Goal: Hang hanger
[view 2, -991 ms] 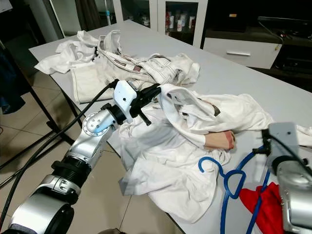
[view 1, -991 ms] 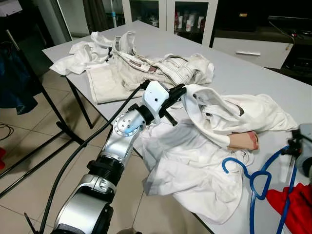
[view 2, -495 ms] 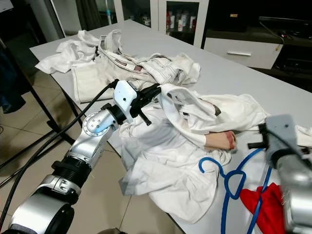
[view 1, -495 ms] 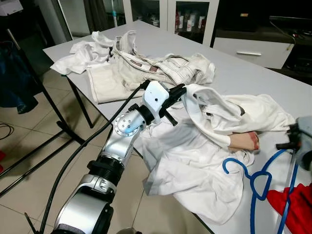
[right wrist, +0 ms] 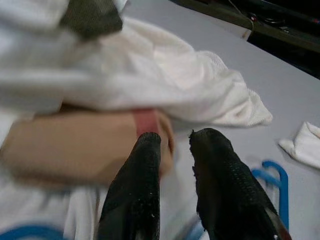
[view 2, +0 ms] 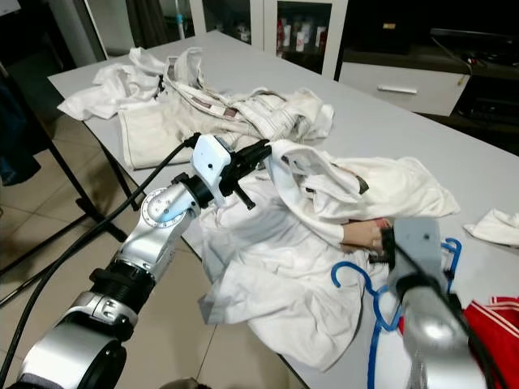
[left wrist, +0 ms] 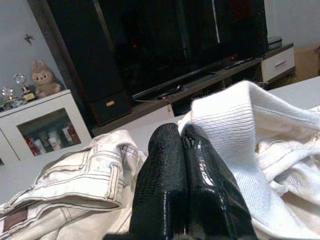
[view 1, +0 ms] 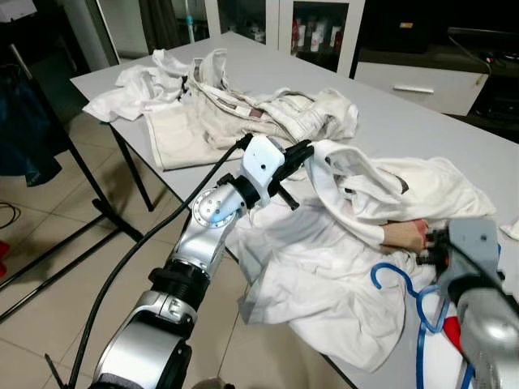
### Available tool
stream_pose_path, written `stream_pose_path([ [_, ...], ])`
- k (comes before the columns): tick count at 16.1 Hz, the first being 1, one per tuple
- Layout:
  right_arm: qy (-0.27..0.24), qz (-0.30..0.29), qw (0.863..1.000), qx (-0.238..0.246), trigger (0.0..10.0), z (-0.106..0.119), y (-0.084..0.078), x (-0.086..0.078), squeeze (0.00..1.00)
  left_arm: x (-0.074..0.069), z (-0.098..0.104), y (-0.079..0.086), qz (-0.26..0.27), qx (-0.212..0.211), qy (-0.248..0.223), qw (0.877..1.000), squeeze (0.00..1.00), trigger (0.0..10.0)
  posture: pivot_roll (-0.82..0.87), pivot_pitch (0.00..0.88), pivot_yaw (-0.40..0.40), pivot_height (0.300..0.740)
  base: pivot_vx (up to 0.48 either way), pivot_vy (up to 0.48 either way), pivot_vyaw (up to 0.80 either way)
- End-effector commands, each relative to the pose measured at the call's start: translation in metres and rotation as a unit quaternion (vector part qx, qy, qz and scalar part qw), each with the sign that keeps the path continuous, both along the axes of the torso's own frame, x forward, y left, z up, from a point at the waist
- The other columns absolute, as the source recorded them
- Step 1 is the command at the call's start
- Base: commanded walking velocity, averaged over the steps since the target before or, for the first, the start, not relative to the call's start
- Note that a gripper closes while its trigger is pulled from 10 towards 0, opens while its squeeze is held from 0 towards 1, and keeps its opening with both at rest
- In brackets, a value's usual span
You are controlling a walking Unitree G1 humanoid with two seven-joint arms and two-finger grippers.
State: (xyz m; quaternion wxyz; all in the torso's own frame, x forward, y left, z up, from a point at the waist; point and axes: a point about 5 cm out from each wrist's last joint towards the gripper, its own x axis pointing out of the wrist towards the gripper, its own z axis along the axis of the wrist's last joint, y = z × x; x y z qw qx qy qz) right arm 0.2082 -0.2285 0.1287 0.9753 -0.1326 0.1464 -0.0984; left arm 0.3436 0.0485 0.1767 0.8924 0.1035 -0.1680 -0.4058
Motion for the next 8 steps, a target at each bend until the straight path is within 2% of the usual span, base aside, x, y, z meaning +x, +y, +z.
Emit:
stream_pose_path([
  [1,-0.004,0.001,1.0,-0.003,10.0,-0.001,0.004,-0.006,1.0,-0.001,-0.001,-0.001,-0.003,0.006,-0.005,1.0,0.0,10.0,-0.09,0.013,0.044,0.723,0.0,0.0,0.0],
  [4,0.006,0.009,1.0,-0.02,10.0,-0.003,0.003,-0.025,1.0,-0.001,-0.001,-0.001,-0.004,0.007,-0.005,1.0,0.0,10.0,-0.1,0.016,0.046,0.723,0.0,0.0,0.0],
  [6,0.016,0.002,0.999,-0.028,10.0,-0.005,-0.001,-0.034,0.25,-0.001,-0.001,-0.001,-0.004,0.007,-0.005,1.0,0.0,10.0,-0.1,0.02,0.046,0.723,0.0,0.0,0.0],
  [7,0.033,-0.01,0.999,-0.032,10.0,-0.01,-0.005,-0.044,0.0,-0.001,-0.001,0.0,-0.003,0.008,-0.004,1.0,0.0,10.0,-0.11,0.024,0.047,0.723,0.0,0.0,0.0],
  [8,0.039,-0.019,0.999,-0.026,10.0,-0.012,-0.007,-0.048,0.0,0.0,-0.001,0.0,-0.003,0.008,-0.003,1.0,0.0,10.0,-0.12,0.025,0.051,0.723,0.0,0.0,0.0],
])
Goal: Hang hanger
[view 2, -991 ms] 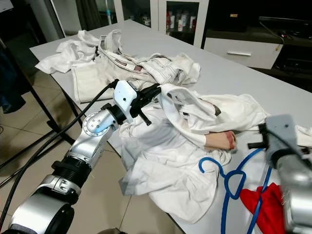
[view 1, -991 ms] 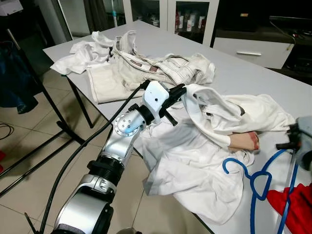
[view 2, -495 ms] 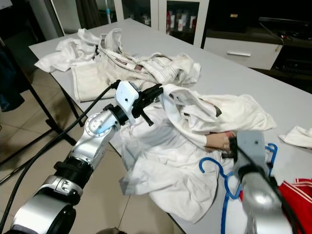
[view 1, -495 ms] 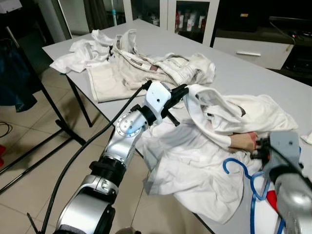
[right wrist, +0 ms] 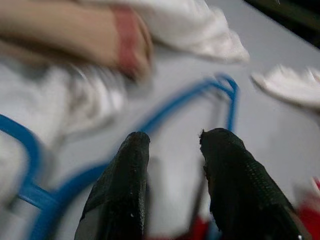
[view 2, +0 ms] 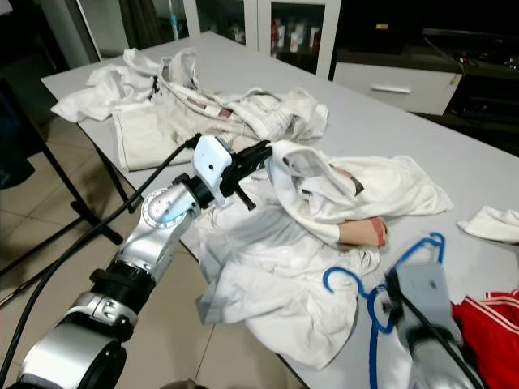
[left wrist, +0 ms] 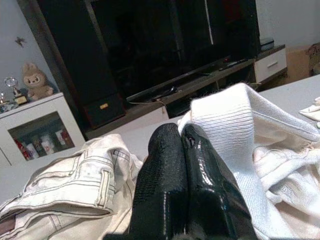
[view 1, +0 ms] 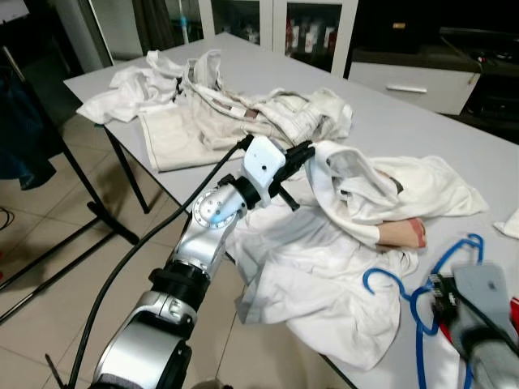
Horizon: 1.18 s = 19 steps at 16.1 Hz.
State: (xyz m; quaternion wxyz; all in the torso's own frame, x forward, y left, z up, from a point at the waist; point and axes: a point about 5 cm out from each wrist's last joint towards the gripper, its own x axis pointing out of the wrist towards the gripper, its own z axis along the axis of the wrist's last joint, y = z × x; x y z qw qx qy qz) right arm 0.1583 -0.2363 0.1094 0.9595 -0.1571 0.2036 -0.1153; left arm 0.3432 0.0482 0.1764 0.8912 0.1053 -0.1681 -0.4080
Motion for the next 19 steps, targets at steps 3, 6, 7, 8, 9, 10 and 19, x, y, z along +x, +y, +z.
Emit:
stream_pose_path([
  [3,0.001,0.006,0.999,0.043,10.0,0.0,0.001,0.0,0.0,0.0,-0.001,-0.004,-0.008,0.007,-0.002,1.0,0.0,10.0,-0.12,0.021,0.056,0.723,0.0,0.0,0.0],
  [6,0.013,0.035,0.999,0.034,10.0,-0.002,0.002,0.001,0.0,0.002,0.002,-0.003,-0.007,0.006,-0.005,1.0,0.0,10.0,-0.12,0.019,0.056,0.723,0.0,0.0,0.0],
  [7,0.022,0.042,0.998,0.04,10.0,-0.005,0.003,0.003,0.0,0.001,0.002,-0.003,-0.006,0.007,-0.005,1.0,0.0,10.0,-0.11,0.02,0.054,0.723,0.0,0.0,0.0],
  [8,0.038,0.049,0.997,0.05,10.0,-0.012,0.005,0.006,0.0,0.001,0.001,-0.002,-0.004,0.007,-0.005,1.0,0.0,10.0,-0.11,0.018,0.052,0.723,0.0,0.0,0.0],
  [9,0.051,0.052,0.996,0.055,10.0,-0.017,0.007,0.007,0.0,0.001,0.001,-0.001,-0.003,0.008,-0.005,1.0,0.0,10.0,-0.11,0.018,0.052,0.723,0.0,0.0,0.0],
  [10,0.067,0.058,0.994,0.065,10.0,-0.024,0.011,0.01,0.0,0.001,0.001,0.0,-0.001,0.007,-0.005,1.0,0.0,10.0,-0.1,0.017,0.048,0.723,0.0,0.0,0.0],
  [19,0.038,0.02,0.999,0.009,10.0,-0.023,-0.007,0.048,0.0,0.003,0.003,0.002,0.007,0.007,-0.009,1.0,0.0,10.0,-0.08,0.008,0.044,0.723,0.0,0.0,0.0],
])
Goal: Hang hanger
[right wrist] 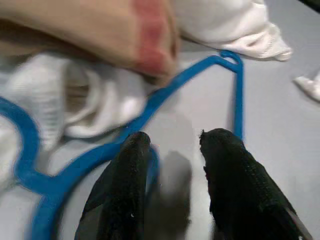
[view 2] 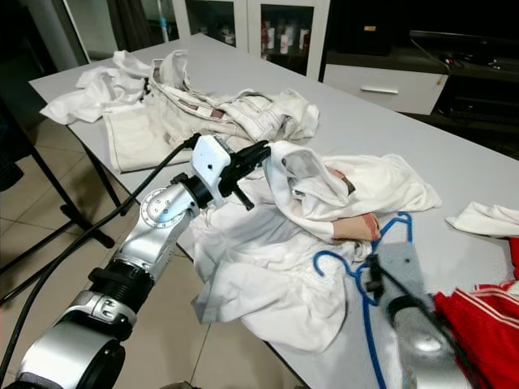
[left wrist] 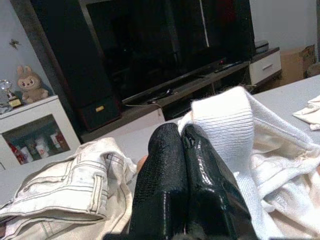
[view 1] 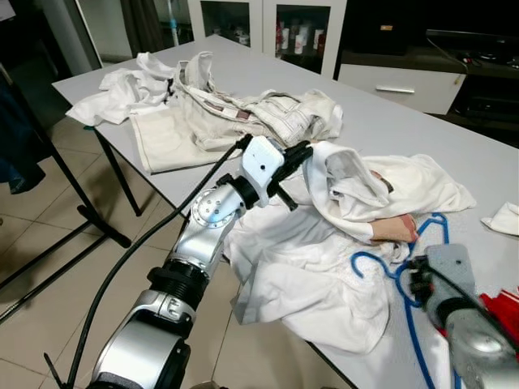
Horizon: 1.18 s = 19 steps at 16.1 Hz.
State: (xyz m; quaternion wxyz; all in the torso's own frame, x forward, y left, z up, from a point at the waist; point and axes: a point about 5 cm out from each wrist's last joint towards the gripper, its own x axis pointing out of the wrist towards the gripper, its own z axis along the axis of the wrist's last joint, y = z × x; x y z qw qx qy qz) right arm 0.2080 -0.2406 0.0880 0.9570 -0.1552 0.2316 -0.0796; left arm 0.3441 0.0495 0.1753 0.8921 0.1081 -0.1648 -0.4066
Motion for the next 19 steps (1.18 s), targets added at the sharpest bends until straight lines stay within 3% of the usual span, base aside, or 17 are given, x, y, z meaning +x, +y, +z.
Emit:
stream_pose_path([
  [1,0.004,-0.017,1.0,-0.015,10.0,-0.001,-0.007,-0.001,0.0,0.002,0.004,0.001,0.005,0.003,-0.011,1.0,0.0,10.0,-0.08,0.008,0.044,0.723,0.0,0.0,0.0],
  [3,-0.06,-0.056,0.995,-0.061,10.0,0.025,-0.025,0.003,0.0,0.001,0.004,0.001,0.004,0.004,-0.011,1.0,0.0,10.0,-0.08,0.01,0.051,0.723,0.0,0.0,0.0],
  [6,-0.076,-0.044,0.995,-0.045,10.0,0.037,-0.02,0.003,0.0,0.001,0.003,0.001,0.002,0.005,-0.01,1.0,0.0,10.0,-0.09,0.012,0.053,0.723,0.0,0.0,0.0],
  [8,-0.085,0.002,0.996,-0.024,10.0,0.044,-0.008,-0.002,0.0,0.001,0.004,0.0,0.0,0.004,-0.01,1.0,0.0,10.0,-0.09,0.014,0.055,0.723,0.0,0.0,0.0],
  [10,-0.07,0.073,0.995,-0.02,10.0,0.045,0.007,-0.008,0.0,0.001,0.003,0.0,-0.001,0.005,-0.009,1.0,0.0,10.0,-0.1,0.015,0.059,0.723,0.0,0.0,0.0],
  [12,-0.013,0.152,0.988,-0.033,10.0,0.038,0.017,-0.026,0.0,0.001,0.003,0.001,-0.003,0.008,-0.009,1.0,0.0,10.0,-0.11,0.016,0.064,0.723,0.0,0.0,0.0],
  [15,0.031,0.175,0.984,-0.029,10.0,0.028,0.018,-0.038,0.0,0.001,0.003,-0.002,-0.007,0.009,-0.009,1.0,0.0,10.0,-0.11,0.015,0.064,0.723,0.0,0.0,0.0],
  [19,0.064,0.183,0.98,-0.056,10.0,0.014,0.021,-0.038,0.0,0.001,0.004,-0.001,-0.007,0.009,-0.01,1.0,0.0,10.0,-0.1,0.009,0.059,0.723,0.0,0.0,0.0],
])
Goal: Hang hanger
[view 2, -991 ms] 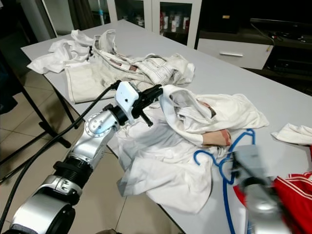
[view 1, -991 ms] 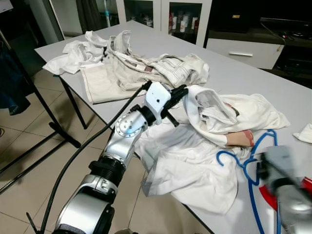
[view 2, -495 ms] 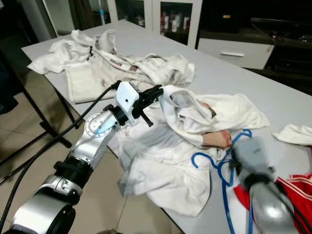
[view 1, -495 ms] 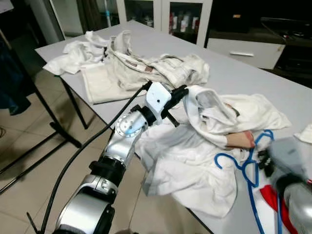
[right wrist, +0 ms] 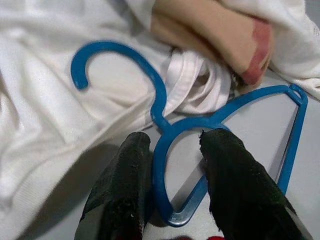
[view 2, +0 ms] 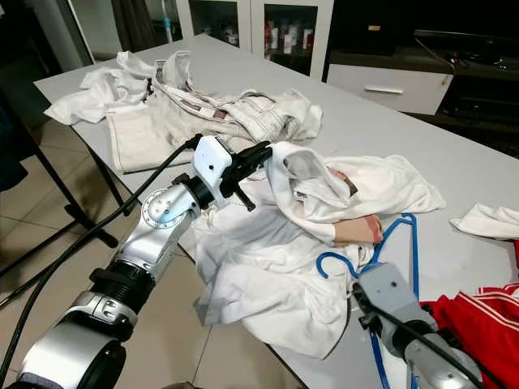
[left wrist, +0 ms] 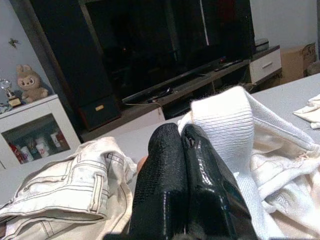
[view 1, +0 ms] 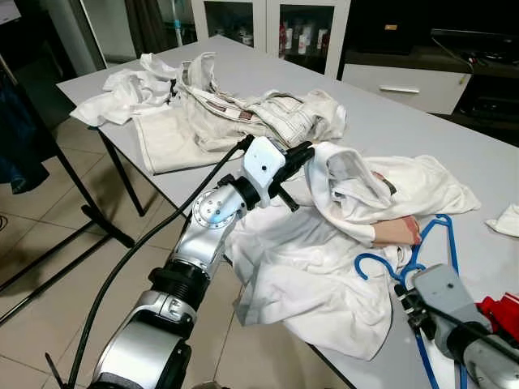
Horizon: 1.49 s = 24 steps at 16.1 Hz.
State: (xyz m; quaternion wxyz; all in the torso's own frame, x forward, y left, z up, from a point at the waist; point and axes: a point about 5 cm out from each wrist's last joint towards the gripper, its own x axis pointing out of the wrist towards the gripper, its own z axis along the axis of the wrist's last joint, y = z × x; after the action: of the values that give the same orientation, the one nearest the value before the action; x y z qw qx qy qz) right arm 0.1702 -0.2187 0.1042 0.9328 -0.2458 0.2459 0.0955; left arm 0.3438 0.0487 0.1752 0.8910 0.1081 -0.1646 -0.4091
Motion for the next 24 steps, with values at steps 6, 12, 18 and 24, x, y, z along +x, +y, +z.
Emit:
stream_pose_path([
  [6,0.053,-0.07,0.996,-0.017,10.0,-0.032,-0.01,0.006,0.0,0.003,0.005,0.002,0.003,0.008,-0.012,1.0,0.0,10.0,-0.09,0.005,0.057,0.723,0.0,0.0,0.0],
  [12,0.074,-0.121,0.99,-0.025,10.0,-0.045,-0.021,0.017,0.0,0.002,0.004,0.001,0.002,0.007,-0.012,1.0,0.0,10.0,-0.08,0.006,0.057,0.723,0.0,0.0,0.0],
  [18,-0.048,-0.089,0.994,0.033,10.0,0.005,-0.005,0.057,0.0,0.001,0.003,0.0,0.0,0.007,-0.011,1.0,0.0,10.0,-0.08,0.01,0.061,0.723,0.0,0.0,0.0],
  [24,-0.223,-0.133,0.964,0.057,10.0,0.082,-0.015,0.088,0.0,0.002,0.003,0.001,0.005,0.005,-0.011,1.0,0.0,10.0,-0.08,0.0,0.054,0.723,0.0,0.0,0.0],
])
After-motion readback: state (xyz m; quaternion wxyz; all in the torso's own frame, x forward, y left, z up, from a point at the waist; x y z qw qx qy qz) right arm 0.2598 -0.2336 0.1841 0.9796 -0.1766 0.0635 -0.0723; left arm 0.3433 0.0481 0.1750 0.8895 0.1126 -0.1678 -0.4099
